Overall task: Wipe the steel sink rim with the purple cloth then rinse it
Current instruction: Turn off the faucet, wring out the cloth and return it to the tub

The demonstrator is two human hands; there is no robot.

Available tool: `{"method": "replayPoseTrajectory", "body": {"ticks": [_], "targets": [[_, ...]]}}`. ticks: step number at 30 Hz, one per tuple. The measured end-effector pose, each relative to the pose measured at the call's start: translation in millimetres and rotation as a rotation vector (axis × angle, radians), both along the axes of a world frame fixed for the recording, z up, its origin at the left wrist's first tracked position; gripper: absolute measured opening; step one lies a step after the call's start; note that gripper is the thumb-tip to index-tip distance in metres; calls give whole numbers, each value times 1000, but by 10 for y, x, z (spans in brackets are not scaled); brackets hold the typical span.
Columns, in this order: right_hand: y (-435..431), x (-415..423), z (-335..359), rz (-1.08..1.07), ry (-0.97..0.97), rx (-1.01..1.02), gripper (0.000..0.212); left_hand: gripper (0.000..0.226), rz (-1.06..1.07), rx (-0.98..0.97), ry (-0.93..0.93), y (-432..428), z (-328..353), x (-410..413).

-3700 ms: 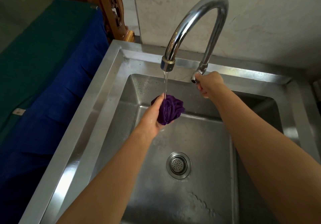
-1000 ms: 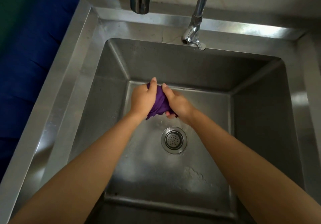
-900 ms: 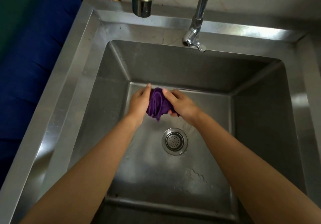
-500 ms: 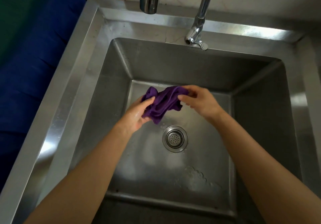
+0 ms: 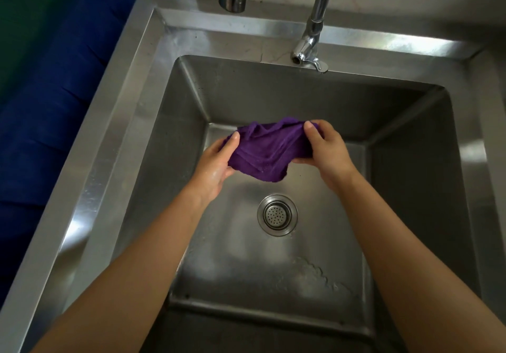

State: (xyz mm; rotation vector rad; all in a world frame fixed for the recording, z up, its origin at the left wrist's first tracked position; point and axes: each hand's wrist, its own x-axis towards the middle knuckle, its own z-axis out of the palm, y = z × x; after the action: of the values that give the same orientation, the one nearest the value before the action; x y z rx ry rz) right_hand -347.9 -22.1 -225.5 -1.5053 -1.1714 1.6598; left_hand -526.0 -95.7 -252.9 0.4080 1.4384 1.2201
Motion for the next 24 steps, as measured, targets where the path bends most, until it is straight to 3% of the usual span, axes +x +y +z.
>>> {"method": "replayPoseTrajectory", "body": {"ticks": [3,5,9,11,14,16,18,21,22,24], "targets": [[55,16,-30,-5,-135,157,21,11,-26,-31,-57,-36,-31,-9],[66,15,-7,39,-181,371,20,19,-26,-104,-169,-38,-23,25],[-211,-67,43,432,-256,711,28,59,57,-192,-423,40,42,91],[-375,-62,-46,580,-333,779,32,50,61,-236,-352,102,55,131],[-409,-8,-106,475,-433,736,43,14,59,-273,-147,164,64,194],[-346,-31,-32,448,-345,638,45,7,39,-226,-123,177,110,264],[-302,-93,34,513,-323,563,46,10,15,-206,-203,173,152,324],[-329,-163,20,557,-629,616,46,42,22,-262,-337,213,273,362],[-350,-181,18,559,-686,634,46,48,15,-277,-288,241,269,390],[-390,-209,30,523,-619,618,48,43,30,-290,-97,274,245,445]]}}
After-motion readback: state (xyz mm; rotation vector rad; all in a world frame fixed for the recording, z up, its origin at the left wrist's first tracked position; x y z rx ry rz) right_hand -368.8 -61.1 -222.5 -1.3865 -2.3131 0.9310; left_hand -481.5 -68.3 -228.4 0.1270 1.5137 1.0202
